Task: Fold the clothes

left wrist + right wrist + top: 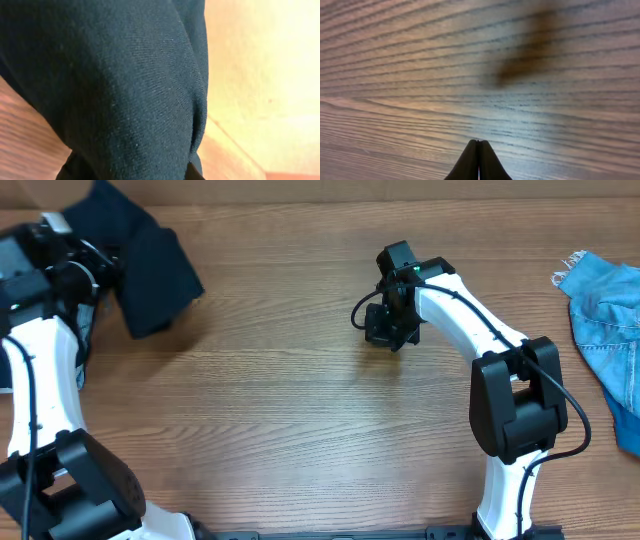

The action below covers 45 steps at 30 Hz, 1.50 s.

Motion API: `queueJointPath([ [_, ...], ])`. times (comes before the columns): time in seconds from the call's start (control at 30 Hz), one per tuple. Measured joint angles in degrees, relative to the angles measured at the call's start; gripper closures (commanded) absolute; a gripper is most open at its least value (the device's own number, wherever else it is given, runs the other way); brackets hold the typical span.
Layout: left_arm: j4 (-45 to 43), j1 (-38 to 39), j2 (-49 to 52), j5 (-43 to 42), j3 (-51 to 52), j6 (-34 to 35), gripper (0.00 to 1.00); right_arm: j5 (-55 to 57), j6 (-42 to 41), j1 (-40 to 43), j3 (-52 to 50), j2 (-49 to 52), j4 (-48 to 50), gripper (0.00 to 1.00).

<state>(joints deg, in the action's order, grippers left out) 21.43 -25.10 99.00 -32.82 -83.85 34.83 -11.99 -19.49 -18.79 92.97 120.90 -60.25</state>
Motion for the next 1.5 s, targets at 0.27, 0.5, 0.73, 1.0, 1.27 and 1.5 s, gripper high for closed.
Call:
queueJointPath([
  [0.27, -5.11, -9.31, 0.00, 0.83, -0.09, 0.22, 0.96, 0.00, 0.00, 0.00, 0.00, 0.00, -3.87, 0.96],
  [0.5, -2.91, -19.45, 0.00, 1.64, -0.09, -1.18, 0.96, 0.02, -0.02, 0.00, 0.00, 0.00, -5.35, 0.96],
  [0.73, -11.58, -26.53, 2.38, -2.32, -0.13, -2.84, 0.96, 0.02, 0.04, 0.00, 0.00, 0.00, -6.64, 0.96],
  [1.0, -32.11, -24.09, 8.22, -7.26, -0.20, 10.78, 0.95, 0.02, 0.02, 0.00, 0.00, 0.00, -7.23, 0.96],
  [1.27, -30.21, -13.09, 9.20, -3.65, -0.24, 14.10, 0.96, 0.02, 0.02, 0.00, 0.00, 0.00, -8.39, 0.96],
  [1.5, -29.53, -15.02, 16.59, -0.92, -0.24, 10.23, 0.95, 0.17, 0.02, 0.00, 0.00, 0.00, -10.91, 0.96],
])
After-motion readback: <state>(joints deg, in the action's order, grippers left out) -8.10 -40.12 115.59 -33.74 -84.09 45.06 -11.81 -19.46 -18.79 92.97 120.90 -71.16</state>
